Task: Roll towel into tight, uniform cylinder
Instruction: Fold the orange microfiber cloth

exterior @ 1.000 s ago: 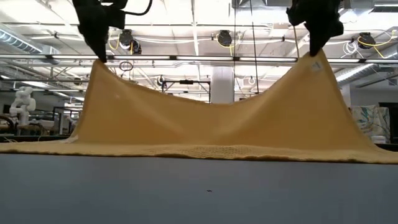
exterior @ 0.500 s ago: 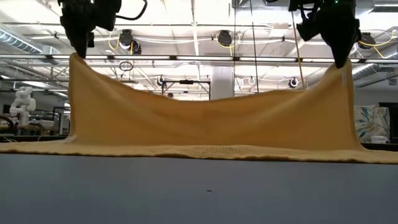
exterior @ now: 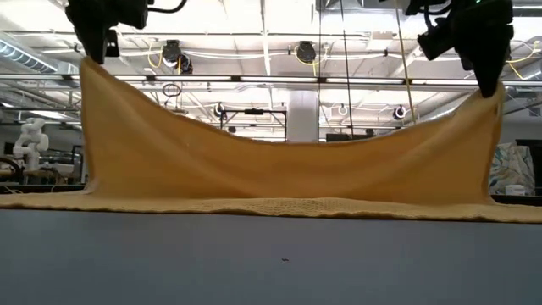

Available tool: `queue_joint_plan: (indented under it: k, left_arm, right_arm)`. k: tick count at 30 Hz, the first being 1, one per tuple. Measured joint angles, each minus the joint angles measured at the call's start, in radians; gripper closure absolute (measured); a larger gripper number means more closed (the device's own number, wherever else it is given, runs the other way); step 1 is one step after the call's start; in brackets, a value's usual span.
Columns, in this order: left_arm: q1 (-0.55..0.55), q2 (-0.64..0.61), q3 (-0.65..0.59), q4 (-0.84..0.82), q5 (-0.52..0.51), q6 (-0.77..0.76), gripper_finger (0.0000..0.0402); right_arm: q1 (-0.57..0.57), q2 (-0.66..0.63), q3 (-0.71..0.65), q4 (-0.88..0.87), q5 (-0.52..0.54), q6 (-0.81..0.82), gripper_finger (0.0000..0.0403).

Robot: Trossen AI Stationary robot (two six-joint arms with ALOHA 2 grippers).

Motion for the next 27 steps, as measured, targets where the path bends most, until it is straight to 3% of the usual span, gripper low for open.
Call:
queue_joint_plan:
  k: [5,10,18,27]
  left_arm:
    - [-0.012,-0.018,-0.001,0.004,0.008,0.004,0.04]
    - [-0.018,-0.02,-0.024,-0.002,0.113,-0.025,0.04]
    - [-0.071,-0.02,-0.026,-0.001,0.116,-0.034,0.04]
    - [-0.143,-0.02,-0.067,0.008,0.114,-0.13,0.04]
  right_arm:
    - [0.022,-0.014,0.0,0.024,0.019,0.0,0.0403]
    - [0.066,-0.013,0.0,0.022,0.007,-0.032,0.0403]
    - [0.137,-0.013,-0.005,0.021,-0.011,-0.018,0.0403]
    - [0.207,-0.013,-0.155,0.076,-0.114,-0.014,0.0403]
